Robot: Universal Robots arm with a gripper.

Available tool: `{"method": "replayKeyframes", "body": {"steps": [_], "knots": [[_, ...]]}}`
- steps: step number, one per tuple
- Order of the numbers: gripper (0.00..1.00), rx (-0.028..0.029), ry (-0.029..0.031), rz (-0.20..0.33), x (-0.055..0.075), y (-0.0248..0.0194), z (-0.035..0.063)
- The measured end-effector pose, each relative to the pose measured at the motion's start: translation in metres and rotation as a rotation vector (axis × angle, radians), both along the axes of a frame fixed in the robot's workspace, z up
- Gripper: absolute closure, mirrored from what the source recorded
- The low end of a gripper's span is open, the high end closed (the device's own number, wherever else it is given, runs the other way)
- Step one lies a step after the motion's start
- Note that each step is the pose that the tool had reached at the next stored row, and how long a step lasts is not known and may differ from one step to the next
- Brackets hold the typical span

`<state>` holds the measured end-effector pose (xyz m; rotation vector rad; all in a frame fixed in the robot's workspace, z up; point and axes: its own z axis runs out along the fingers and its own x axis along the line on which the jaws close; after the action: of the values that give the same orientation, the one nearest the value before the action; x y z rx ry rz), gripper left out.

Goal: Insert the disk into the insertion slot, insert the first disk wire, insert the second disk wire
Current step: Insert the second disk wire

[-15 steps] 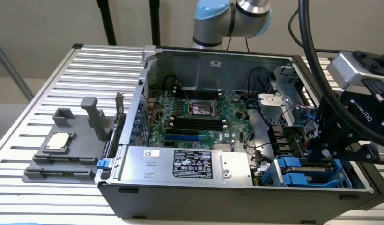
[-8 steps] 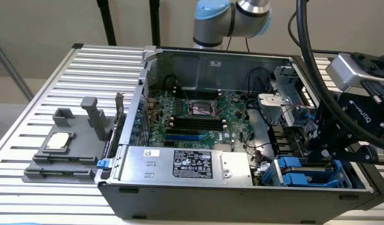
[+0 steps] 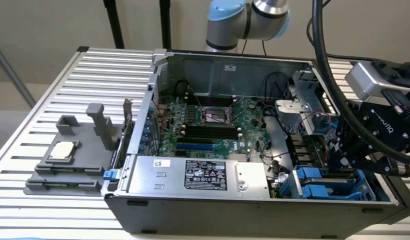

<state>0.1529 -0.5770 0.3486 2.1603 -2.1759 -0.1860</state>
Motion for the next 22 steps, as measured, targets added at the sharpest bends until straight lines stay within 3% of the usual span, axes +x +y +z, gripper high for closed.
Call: {"method": "replayKeyframes", "body": {"steps": [4,13,18,22], "knots": [[0.89,0.0001,-0.0040,0.000,0.000,0.0000,-0.0050],[0.89,-0.0002,-0.0067,0.000,0.000,0.0000,-0.0075],[0.89,0.0006,-0.0068,0.000,-0.003,0.0000,0.0081],[0.89,0.0002,-0.0069,0.001,-0.014,0.0000,0.0139]]}}
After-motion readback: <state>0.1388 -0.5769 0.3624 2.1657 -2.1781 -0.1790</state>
